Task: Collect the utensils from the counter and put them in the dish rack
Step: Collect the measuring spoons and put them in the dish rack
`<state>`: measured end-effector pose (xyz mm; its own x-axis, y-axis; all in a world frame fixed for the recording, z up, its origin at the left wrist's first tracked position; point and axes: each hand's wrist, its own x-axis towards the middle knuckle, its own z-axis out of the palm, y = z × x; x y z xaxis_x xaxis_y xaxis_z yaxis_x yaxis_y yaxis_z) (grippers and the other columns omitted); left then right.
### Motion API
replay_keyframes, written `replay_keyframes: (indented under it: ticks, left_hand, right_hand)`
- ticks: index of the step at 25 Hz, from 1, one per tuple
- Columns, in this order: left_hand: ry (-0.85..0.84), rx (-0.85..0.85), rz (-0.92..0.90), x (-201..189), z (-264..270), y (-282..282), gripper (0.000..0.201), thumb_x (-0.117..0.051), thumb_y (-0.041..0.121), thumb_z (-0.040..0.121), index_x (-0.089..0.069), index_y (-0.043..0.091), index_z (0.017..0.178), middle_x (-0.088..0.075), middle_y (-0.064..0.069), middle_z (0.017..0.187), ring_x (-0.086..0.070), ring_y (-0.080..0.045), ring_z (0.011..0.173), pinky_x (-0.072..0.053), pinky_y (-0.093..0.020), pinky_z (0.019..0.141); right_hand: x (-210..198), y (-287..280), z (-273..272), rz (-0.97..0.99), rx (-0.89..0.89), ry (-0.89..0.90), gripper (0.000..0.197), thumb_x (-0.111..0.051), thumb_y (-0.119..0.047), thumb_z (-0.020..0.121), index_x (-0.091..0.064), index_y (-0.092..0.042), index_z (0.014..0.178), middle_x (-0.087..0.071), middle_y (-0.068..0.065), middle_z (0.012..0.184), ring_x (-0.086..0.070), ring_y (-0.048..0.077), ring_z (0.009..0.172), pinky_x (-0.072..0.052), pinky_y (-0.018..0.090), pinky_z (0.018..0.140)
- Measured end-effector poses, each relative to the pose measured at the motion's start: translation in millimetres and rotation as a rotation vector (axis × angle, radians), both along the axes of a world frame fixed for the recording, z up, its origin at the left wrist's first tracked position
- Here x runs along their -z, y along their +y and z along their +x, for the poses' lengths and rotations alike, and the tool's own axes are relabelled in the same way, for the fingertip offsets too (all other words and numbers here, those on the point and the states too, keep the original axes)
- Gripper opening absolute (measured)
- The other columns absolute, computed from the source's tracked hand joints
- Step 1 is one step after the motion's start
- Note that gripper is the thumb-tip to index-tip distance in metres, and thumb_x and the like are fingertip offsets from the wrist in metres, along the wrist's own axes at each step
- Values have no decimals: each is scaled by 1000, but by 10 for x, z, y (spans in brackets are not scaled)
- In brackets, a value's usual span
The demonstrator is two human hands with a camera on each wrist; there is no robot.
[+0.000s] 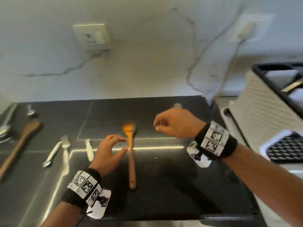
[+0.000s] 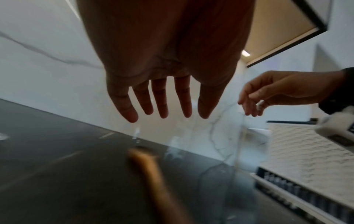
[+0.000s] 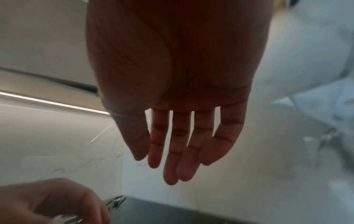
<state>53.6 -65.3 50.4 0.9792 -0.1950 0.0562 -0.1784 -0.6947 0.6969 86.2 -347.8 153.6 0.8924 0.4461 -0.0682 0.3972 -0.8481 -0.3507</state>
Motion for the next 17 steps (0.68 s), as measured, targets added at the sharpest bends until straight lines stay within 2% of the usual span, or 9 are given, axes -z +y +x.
replay_keyframes:
  ticks: [3, 5, 7, 11, 14, 17]
  left_hand:
    - [122, -238, 165, 267, -227, 1171, 42, -69, 42, 73, -71, 19, 108, -63, -4, 114, -59, -25, 111, -42, -37, 99]
    - [216, -361, 265, 388, -415, 1824, 42, -78, 32, 74, -68, 21, 114, -60, -4, 123, -56, -27, 118, -43, -40, 102]
    - [274, -414, 306, 483, -549, 2253, 50, -80, 31, 74, -64, 24, 120, -55, -1, 131, -51, -25, 124, -42, -41, 104]
    - [358, -373, 346, 609, -621, 2592, 60, -78, 39, 75, -57, 30, 130, -45, 3, 141, -42, -22, 132, -38, -37, 108]
    - [380, -340, 399, 656, -589, 2620, 62, -76, 46, 75, -54, 36, 132, -40, 6, 144, -36, -19, 133, -38, -38, 107]
    - [369, -317, 427, 657, -541, 2669, 63, -76, 51, 72, -53, 39, 130, -42, 9, 137, -38, -19, 128, -41, -40, 103]
  right_hand:
    - [550, 1007, 150, -1, -74, 111, 21, -56, -43, 90, -70, -35, 105, -70, -12, 97, -65, 12, 88, -50, 29, 71]
    - [863, 1692, 265, 9, -77, 150, 24, -57, -40, 89, -69, -32, 108, -72, -9, 100, -66, 15, 95, -54, 35, 80]
    - [1076, 2265, 366, 29, -45, 181, 31, -58, -38, 87, -66, -30, 115, -73, -4, 104, -67, 20, 100, -54, 36, 86]
    - [1409, 3004, 475, 36, 85, 249, 50, -68, -39, 83, -58, -23, 130, -70, 6, 115, -64, 29, 109, -49, 36, 92]
    - [1577, 3195, 503, -10, 192, 250, 51, -68, -27, 80, -55, -21, 129, -66, 11, 120, -63, 35, 112, -52, 40, 91]
    - [1598, 3269, 547, -23, 274, 312, 58, -66, -18, 80, -51, -26, 135, -63, 11, 128, -62, 36, 113, -53, 43, 92]
